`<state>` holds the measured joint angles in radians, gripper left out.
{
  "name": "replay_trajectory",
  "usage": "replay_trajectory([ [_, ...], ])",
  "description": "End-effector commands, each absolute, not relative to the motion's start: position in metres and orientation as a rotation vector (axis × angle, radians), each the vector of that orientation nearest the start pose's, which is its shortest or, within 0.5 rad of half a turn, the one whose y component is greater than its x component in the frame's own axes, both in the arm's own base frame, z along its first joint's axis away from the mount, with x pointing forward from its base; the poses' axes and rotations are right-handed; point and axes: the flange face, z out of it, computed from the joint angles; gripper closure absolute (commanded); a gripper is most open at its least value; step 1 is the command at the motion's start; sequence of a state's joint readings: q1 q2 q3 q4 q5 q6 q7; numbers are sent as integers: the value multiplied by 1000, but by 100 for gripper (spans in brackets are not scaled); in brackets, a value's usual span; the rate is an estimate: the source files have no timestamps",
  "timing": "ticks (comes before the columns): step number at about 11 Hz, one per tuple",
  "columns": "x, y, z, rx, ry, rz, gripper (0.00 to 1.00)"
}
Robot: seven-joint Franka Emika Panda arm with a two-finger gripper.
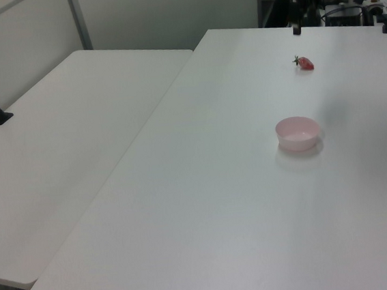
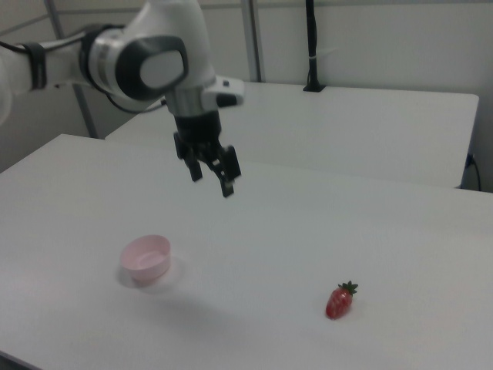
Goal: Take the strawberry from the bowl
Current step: 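Open the gripper to release the strawberry onto the table and rise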
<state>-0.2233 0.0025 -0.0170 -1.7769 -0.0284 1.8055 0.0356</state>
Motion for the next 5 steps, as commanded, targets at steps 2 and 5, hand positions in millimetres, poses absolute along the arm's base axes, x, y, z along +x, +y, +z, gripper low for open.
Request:
replay_trajectory([
  [2, 552, -93, 624, -3115, 415, -195, 0],
  [5, 560, -86, 636, -3068, 390, -273, 0],
])
